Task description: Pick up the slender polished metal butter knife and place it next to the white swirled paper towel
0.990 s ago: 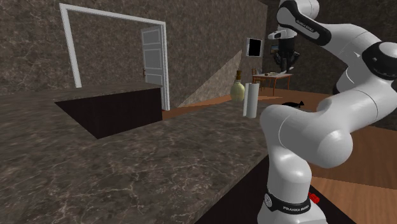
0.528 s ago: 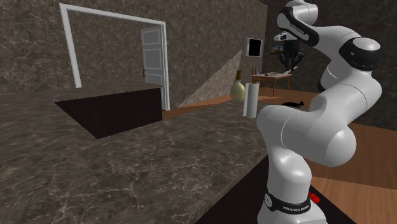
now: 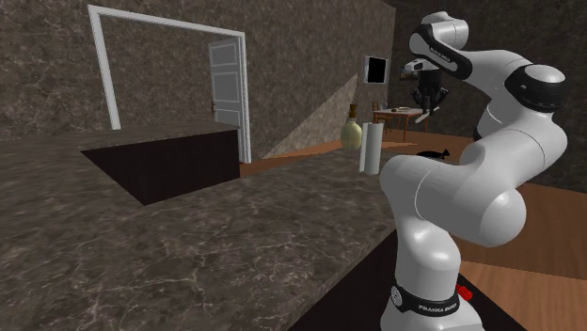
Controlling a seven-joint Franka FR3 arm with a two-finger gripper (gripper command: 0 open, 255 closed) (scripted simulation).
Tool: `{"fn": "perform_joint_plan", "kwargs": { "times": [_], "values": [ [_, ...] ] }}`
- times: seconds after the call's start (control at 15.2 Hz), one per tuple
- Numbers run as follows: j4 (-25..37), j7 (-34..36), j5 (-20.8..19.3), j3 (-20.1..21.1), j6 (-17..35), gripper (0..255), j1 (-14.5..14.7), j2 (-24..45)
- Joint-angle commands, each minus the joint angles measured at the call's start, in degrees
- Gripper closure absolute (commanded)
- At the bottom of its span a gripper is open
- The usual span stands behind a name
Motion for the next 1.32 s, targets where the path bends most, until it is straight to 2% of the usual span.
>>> {"fn": "perform_joint_plan", "kwargs": {
  "times": [0.0,1.25],
  "values": [
    [-2.03,0.64,-0.20,-0.25,0.67,255,-1.01,-1.25],
    [-15.70,5.13,-3.51,-4.80,6.68,255,-7.26,-10.68]
  ]
}}
